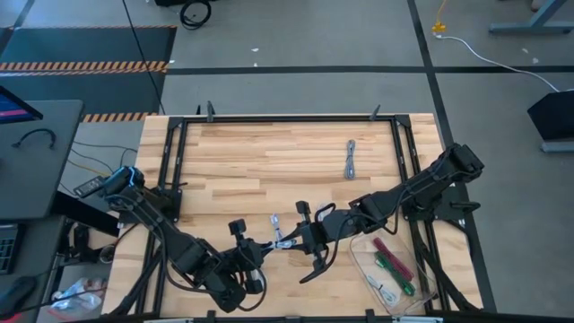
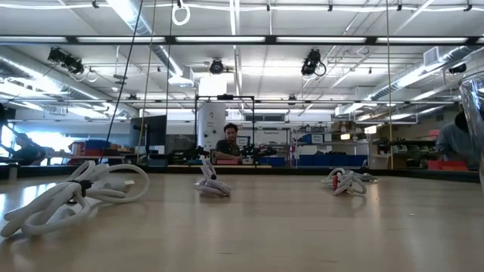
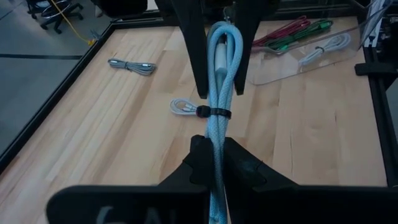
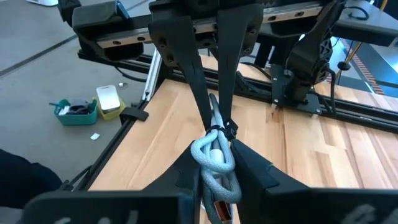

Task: Pick and place USB-C Cables
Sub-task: Put the blue charger cable into the transparent bin

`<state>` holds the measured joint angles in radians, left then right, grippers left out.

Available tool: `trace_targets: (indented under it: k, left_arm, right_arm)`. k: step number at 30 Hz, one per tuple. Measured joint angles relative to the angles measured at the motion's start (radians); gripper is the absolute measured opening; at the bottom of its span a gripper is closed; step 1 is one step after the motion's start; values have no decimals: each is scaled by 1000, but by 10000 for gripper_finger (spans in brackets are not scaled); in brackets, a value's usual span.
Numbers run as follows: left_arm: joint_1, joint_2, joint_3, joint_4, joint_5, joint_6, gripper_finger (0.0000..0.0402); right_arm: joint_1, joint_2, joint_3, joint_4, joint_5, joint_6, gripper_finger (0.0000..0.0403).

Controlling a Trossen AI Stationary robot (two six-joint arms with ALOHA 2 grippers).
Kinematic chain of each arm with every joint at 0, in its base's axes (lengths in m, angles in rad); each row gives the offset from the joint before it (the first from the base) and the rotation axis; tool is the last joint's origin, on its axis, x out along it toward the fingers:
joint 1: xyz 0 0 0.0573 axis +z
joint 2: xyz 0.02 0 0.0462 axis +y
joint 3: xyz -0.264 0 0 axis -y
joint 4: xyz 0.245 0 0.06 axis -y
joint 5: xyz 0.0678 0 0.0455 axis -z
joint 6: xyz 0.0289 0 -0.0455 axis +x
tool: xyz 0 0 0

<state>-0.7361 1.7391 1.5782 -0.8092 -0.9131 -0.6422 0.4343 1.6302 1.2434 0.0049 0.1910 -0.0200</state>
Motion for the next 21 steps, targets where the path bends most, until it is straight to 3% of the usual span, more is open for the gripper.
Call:
trace_targets:
  k: [6,13,17,21]
  left_arm:
    - [0,0,-1,28,-9,35,35]
    - [-1,0,-1,185,-6,232,101]
    - [-3,0,-1,226,-6,291,133]
    - [-1,0,-1,209,-6,287,151]
  right_arm:
    - [1,-14,0,-26,54,-16,63]
    - [-4,-132,0,-208,240,-1,58]
    - [0,-239,0,-363,371,85,58]
    - [30,-346,0,-504,397,229,58]
